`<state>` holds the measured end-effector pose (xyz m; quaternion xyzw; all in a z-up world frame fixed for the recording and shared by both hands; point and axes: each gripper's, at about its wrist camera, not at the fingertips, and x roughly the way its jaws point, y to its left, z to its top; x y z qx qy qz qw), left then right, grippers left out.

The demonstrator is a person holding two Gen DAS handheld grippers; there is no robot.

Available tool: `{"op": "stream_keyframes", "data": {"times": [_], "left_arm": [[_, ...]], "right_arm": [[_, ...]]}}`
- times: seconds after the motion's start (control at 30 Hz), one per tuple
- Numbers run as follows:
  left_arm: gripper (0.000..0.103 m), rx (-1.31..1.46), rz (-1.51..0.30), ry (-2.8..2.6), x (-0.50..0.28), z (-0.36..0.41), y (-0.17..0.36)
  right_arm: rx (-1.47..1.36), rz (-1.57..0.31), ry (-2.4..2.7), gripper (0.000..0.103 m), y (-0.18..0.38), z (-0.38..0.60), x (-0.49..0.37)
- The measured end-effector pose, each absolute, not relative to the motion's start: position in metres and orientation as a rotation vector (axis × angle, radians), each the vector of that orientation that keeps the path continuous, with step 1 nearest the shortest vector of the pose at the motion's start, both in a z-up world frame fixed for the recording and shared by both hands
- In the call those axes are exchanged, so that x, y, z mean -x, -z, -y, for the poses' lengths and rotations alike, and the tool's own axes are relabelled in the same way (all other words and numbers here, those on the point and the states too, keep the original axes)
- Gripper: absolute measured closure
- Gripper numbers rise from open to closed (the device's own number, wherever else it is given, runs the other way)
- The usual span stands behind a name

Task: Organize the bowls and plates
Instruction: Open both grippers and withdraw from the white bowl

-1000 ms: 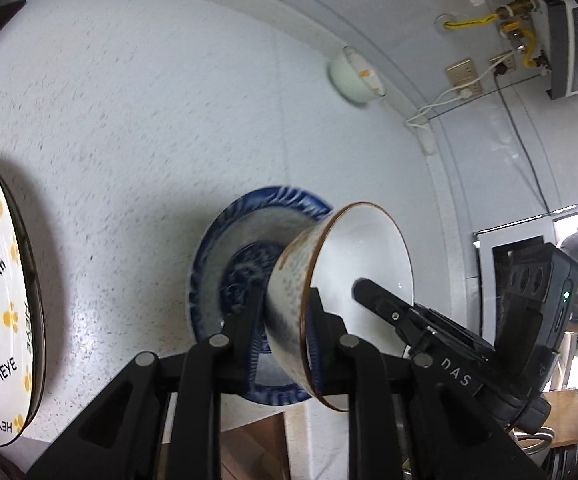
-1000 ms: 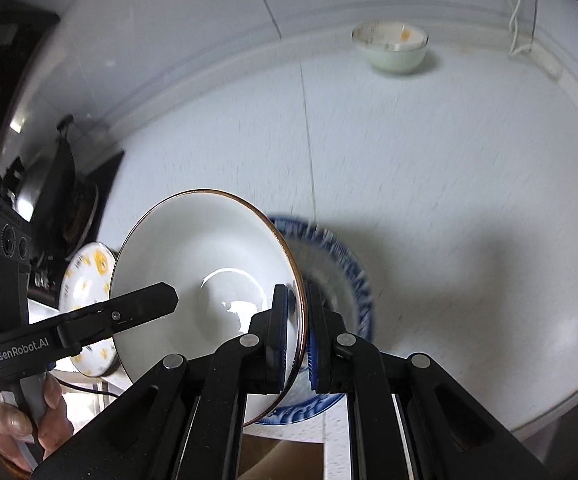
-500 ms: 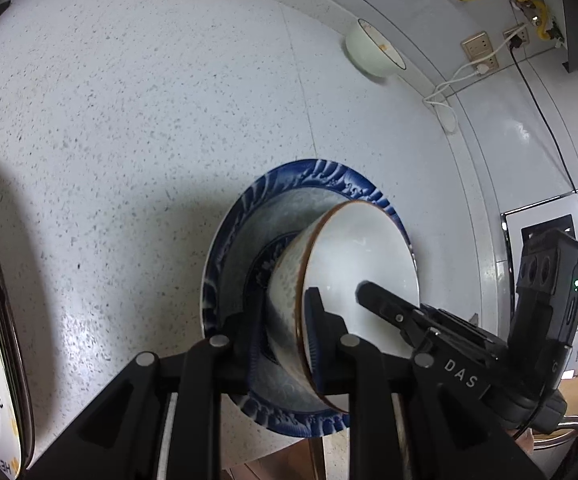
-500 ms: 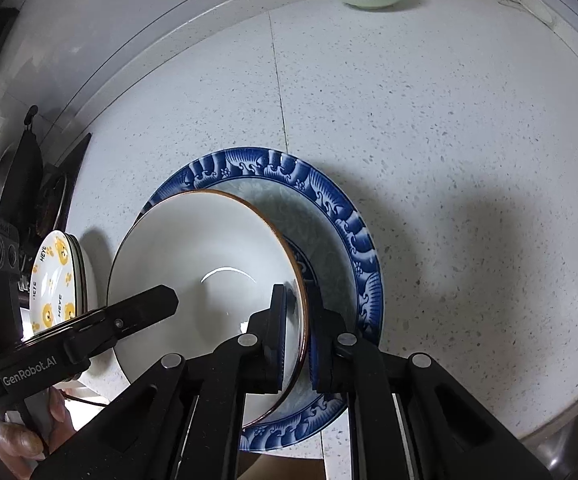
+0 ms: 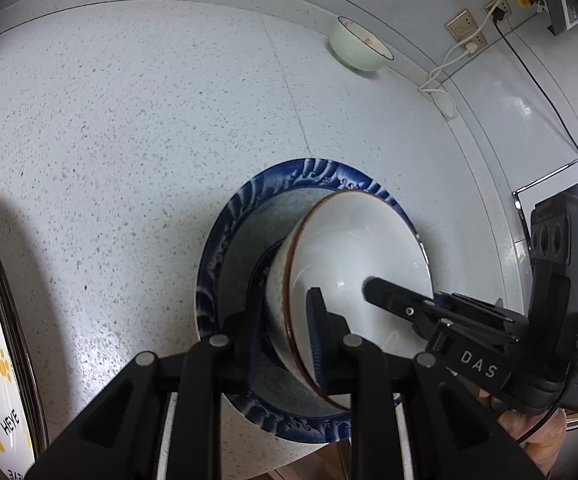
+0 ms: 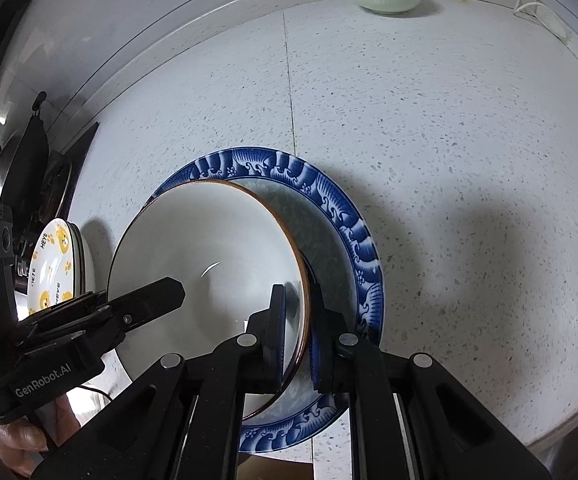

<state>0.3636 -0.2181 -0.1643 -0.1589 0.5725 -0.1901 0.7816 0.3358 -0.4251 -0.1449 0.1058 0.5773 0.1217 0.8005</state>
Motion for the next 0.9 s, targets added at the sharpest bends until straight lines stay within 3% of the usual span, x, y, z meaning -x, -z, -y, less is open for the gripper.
{"op": "stream_keyframes", "data": {"times": [0.6, 0.67, 0.73, 0.77, 0.9], "left_arm": [[0.082, 0.345, -1.238, 0.379, -0.366, 0.219, 0.165], [0.082, 0.341, -1.233, 0.375, -0.366, 0.218, 0.165], [0.082, 0.333, -1.222, 0.369, -0.366, 0.216, 0.161], [0.080, 0.324, -1.207, 0.367, -0.366, 0.215, 0.157], [0.049, 0.324, -1.160, 0.381, -0.366, 0.213, 0.142]], "right_arm": [[-0.165, -1.225, -0.316, 0.090, 0.138, 0.421, -0.338], [-0.148, -1.190, -0.322, 0.083, 0.129, 0.425, -0.335], [-0.161, -1.164, -0.342, 0.066, 0.121, 0.431, -0.332], [-0.164, -1.153, -0.350, 0.064, 0.118, 0.433, -0.330], [-0.147, -1.104, -0.364, 0.051, 0.104, 0.443, -0.328]]}}
